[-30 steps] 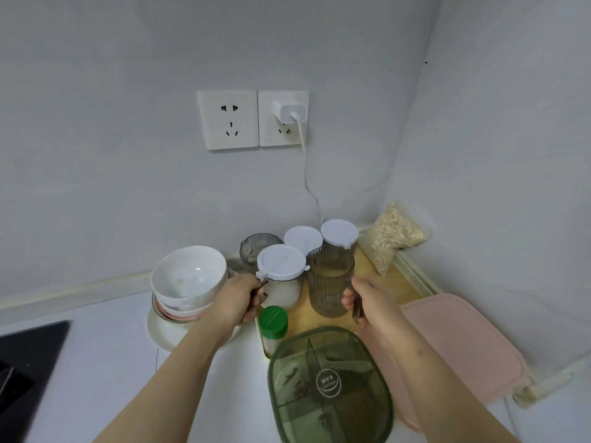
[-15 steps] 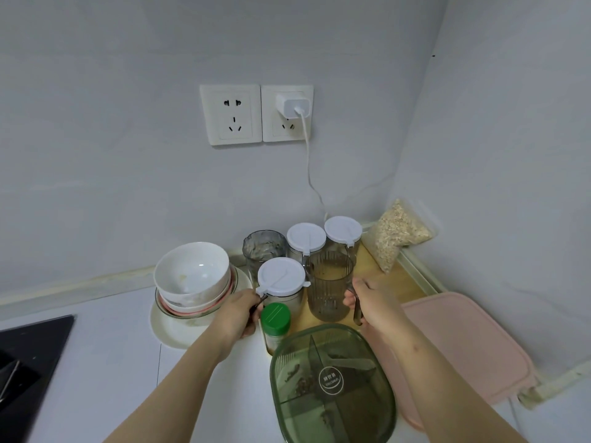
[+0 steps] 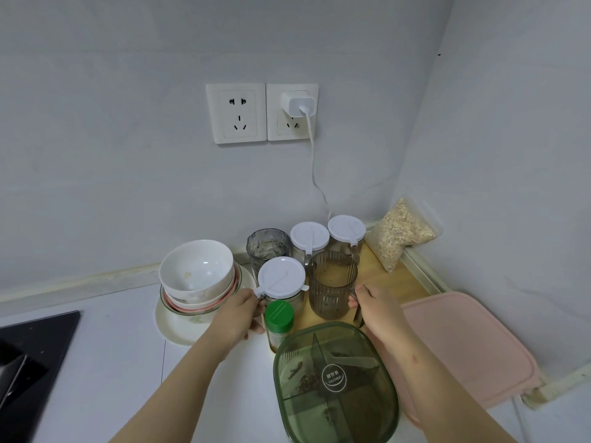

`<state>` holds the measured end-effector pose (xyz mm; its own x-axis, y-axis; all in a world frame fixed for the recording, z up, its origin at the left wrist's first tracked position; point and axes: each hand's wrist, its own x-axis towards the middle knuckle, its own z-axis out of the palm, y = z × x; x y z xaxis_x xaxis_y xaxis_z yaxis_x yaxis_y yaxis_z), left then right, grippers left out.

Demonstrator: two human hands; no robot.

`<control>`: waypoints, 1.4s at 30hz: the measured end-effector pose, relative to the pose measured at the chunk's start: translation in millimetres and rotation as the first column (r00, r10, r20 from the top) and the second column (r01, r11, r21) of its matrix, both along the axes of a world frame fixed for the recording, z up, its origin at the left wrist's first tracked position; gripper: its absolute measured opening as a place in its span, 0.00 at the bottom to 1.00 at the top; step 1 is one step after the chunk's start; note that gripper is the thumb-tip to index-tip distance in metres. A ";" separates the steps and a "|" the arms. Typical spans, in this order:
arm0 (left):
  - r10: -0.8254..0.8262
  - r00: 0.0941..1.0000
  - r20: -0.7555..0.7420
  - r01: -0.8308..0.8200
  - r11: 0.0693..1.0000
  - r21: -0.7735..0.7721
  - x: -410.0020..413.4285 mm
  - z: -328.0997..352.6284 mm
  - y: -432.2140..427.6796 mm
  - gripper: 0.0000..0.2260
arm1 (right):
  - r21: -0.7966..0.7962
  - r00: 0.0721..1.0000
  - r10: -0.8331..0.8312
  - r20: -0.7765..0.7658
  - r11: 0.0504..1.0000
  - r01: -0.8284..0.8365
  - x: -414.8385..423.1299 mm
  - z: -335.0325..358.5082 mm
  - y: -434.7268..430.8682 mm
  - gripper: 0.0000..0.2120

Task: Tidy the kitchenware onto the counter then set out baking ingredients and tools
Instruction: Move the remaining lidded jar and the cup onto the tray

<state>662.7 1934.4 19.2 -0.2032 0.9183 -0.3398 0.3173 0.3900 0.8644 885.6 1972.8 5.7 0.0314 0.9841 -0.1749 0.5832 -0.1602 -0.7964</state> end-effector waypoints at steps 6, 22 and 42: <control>0.062 0.715 -0.696 0.111 0.973 0.201 5.9 38.8 10.3 0.12 | 0.072 0.991 0.022 0.129 0.997 -0.031 0.0 -1.8 -2.4 0.19; -0.429 0.493 -0.757 0.428 0.877 -0.218 45.5 38.5 52.0 0.27 | 0.025 0.994 0.039 0.102 0.999 -0.042 -1.0 10.3 -9.5 0.16; -0.336 0.531 -0.778 0.364 0.919 -0.148 47.4 31.5 53.4 0.29 | -0.003 0.996 0.063 0.063 0.998 -0.063 -2.7 19.4 -11.6 0.11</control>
